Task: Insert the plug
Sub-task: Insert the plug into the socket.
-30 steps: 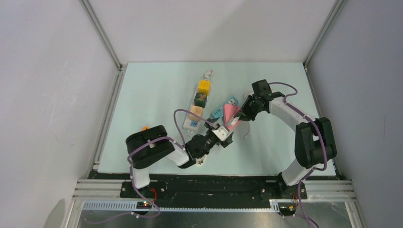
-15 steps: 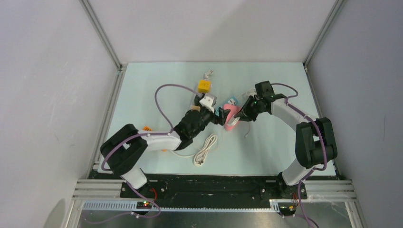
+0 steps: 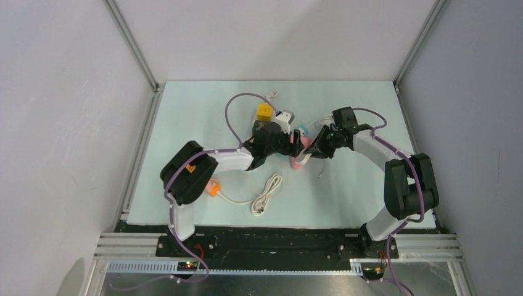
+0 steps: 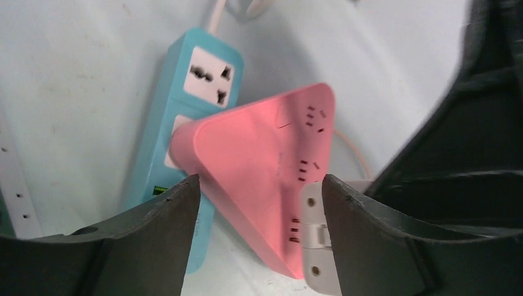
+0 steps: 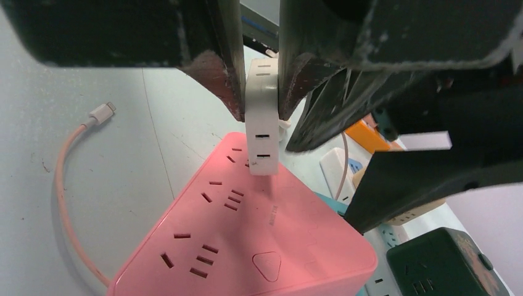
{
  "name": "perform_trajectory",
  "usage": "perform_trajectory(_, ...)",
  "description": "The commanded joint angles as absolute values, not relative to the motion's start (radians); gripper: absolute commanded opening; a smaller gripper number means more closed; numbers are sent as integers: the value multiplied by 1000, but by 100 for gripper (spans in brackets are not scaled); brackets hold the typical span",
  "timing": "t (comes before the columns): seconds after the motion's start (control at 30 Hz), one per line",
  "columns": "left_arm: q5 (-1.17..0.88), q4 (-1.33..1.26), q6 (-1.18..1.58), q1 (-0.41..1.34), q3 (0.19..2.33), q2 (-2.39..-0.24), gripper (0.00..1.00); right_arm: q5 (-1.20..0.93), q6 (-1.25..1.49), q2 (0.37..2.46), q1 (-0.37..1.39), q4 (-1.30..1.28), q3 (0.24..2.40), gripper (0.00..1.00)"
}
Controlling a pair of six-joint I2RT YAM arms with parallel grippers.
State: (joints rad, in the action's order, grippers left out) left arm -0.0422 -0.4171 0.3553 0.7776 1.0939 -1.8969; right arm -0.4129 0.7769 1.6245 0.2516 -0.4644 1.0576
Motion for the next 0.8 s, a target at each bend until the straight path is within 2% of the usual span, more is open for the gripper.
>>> perform_trajectory(0.0, -81, -323, 395, 743, 1169, -1955, 76, -309, 679, 1665, 259, -478, 984, 0)
perform_trajectory(0.1, -100, -274, 397, 726, 1213, -1989, 72, -321, 677, 1668, 257, -458, 974, 0)
perform_trajectory(0.4, -50, -231, 373, 722, 1249, -2059, 70, -309, 666, 1687, 233, -452, 974, 0)
perform_trajectory(0.77, -71, -224, 365, 722, 1234, -2063, 63, -319, 715, 1759, 227, -401, 994, 0)
